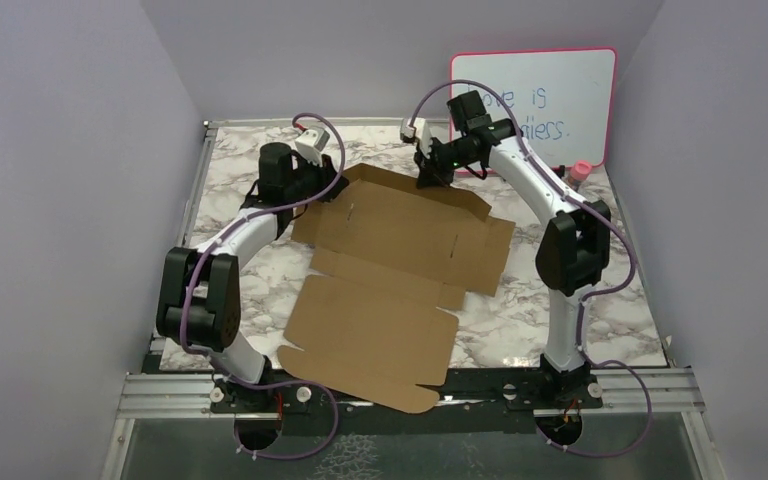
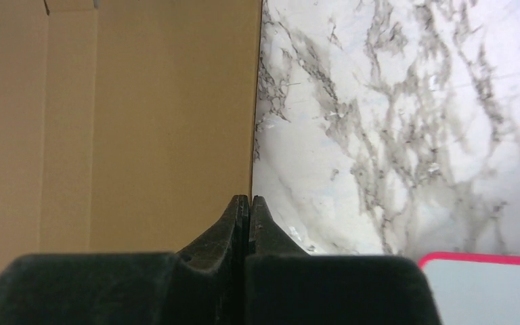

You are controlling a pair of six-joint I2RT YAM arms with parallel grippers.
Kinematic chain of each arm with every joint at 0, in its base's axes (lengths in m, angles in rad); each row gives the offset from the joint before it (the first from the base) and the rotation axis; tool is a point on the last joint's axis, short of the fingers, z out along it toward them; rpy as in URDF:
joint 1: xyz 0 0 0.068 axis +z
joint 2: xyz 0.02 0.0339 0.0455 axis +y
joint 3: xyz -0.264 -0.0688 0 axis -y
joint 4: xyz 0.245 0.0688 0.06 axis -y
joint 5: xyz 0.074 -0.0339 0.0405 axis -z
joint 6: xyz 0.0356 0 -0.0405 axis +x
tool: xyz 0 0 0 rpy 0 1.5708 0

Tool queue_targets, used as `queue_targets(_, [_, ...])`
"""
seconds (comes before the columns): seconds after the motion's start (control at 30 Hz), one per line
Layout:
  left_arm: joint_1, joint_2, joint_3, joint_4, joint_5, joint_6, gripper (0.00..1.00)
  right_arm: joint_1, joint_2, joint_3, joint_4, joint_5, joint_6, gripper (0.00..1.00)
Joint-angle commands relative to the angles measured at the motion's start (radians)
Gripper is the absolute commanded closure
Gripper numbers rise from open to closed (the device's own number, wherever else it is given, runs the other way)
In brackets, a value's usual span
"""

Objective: Fold the paper box

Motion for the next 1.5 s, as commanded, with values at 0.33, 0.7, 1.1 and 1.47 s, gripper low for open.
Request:
queue_targets(0.33, [-0.004,-0.254,-0.159,0.072,-0.284,-0.096,0.47,0.094,-0.165,-0.081,0.035,0.257,-0.255,0.99])
queue_targets(0.7, [-0.003,-0.366,-0.166,-0.01,-0.513,-0.158,0.24,0.142,-0.309,-0.314,0.36,0.463,-0.408,0.99])
queue_targets(1.1, [0.038,-0.314,-0.199,-0.012,-0.563,-0.222,0.16,0.165,-0.426,-0.476,0.561,0.455,-0.559,0.99])
queue_targets(1.47, [0.082,-0.301,-0.251,0.085,-0.293,-0.326,0.16,0.204,-0.582,-0.753,0.78,0.497,-0.588,0.99])
